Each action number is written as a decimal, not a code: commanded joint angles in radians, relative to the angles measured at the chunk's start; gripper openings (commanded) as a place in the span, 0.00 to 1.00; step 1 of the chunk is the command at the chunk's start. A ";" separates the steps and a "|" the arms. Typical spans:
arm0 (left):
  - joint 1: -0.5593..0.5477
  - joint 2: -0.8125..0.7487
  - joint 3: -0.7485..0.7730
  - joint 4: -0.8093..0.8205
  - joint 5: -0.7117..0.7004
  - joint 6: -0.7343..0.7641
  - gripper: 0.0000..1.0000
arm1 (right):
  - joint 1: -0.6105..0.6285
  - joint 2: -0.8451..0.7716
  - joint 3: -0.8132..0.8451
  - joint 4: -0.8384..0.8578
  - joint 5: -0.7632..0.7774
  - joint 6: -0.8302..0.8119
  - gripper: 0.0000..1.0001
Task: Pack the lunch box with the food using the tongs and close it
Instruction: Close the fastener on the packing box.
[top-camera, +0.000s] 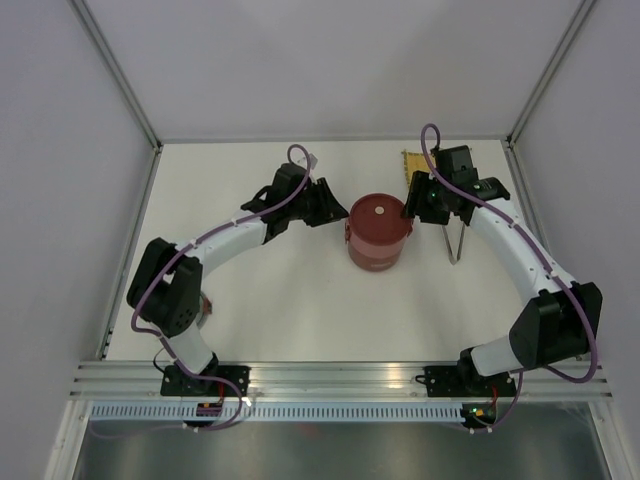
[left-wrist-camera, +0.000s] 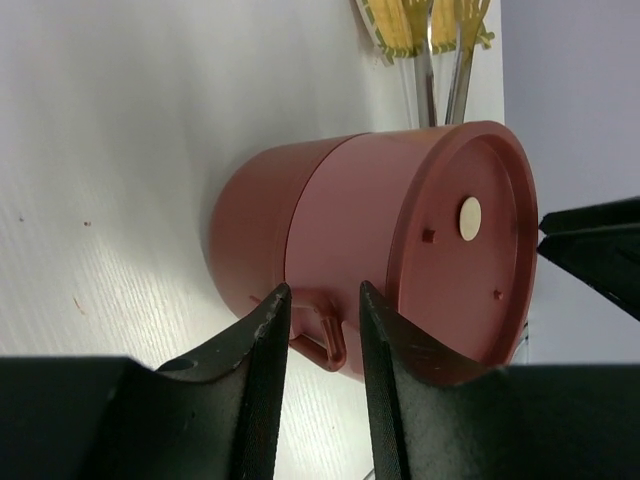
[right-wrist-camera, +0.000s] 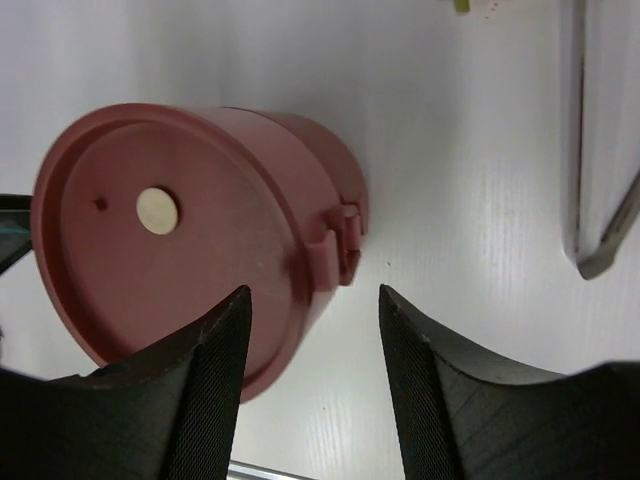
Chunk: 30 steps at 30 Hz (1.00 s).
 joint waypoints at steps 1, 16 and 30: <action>-0.041 -0.016 0.038 -0.013 -0.002 0.026 0.39 | 0.002 0.003 -0.018 0.140 -0.086 0.029 0.59; -0.114 -0.070 0.008 -0.073 -0.079 0.029 0.34 | 0.001 0.044 -0.066 0.203 -0.112 -0.025 0.47; -0.081 -0.110 0.005 -0.158 -0.177 0.041 0.38 | 0.001 0.035 -0.059 0.149 -0.062 -0.011 0.38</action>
